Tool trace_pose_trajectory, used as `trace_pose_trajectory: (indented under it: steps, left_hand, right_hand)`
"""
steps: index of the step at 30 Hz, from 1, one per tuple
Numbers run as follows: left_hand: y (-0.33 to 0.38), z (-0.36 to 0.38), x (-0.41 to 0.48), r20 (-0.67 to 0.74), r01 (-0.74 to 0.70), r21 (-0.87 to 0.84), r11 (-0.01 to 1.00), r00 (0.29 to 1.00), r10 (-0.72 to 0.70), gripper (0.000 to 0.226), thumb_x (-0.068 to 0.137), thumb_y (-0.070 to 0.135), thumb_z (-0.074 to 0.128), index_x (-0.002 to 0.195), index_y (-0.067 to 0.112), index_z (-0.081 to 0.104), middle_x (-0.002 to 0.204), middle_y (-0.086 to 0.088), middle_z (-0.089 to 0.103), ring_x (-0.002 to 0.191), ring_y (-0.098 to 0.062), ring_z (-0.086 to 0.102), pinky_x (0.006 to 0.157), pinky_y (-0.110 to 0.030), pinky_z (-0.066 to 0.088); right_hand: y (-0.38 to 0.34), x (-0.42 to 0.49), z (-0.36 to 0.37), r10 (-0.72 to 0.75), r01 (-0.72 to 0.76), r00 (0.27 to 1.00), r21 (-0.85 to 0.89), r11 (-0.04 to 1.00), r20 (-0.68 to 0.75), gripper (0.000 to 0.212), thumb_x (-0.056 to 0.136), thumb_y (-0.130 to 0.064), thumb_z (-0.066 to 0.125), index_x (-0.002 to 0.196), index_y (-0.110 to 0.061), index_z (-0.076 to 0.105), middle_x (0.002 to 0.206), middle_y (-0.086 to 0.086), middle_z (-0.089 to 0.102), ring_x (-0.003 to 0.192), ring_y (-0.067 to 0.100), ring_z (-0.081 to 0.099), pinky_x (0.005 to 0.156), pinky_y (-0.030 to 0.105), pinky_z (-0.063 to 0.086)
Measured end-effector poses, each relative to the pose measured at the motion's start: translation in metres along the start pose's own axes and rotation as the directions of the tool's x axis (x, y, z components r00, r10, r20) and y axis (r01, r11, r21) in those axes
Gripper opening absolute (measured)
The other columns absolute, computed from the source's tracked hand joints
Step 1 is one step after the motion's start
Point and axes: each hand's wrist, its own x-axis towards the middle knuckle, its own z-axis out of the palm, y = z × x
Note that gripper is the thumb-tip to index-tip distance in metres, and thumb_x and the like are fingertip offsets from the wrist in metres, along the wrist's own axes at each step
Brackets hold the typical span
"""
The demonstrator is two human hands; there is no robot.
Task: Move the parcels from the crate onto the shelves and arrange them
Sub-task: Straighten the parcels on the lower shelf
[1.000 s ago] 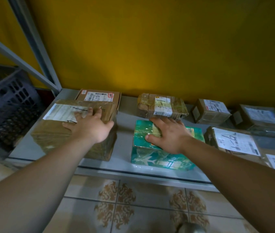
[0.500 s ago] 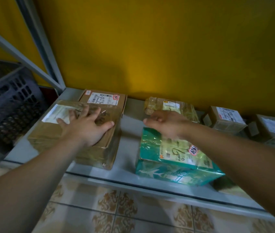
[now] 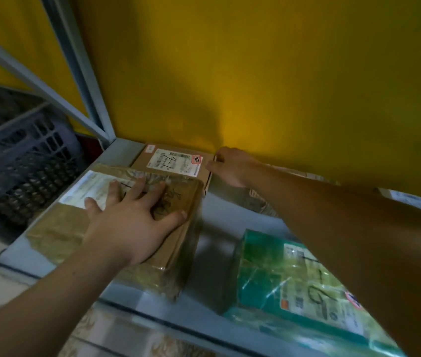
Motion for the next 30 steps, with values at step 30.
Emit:
trace_pose_trajectory:
  steps: [30]
  left_hand:
    - [0.005, -0.004, -0.007, 0.039, 0.013, 0.039, 0.999, 0.999, -0.015, 0.095, 0.061, 0.090, -0.002, 0.147, 0.050, -0.008, 0.160, 0.014, -0.013, 0.148, -0.028, -0.009, 0.116, -0.060, 0.004]
  right_hand:
    - [0.012, 0.060, 0.049, -0.058, 0.077, 0.986, -0.120, 0.990, 0.155, 0.081, 0.096, -0.063, 0.040, 0.159, -0.034, -0.002, 0.165, 0.010, -0.018, 0.152, 0.037, 0.001, 0.122, 0.053, 0.013]
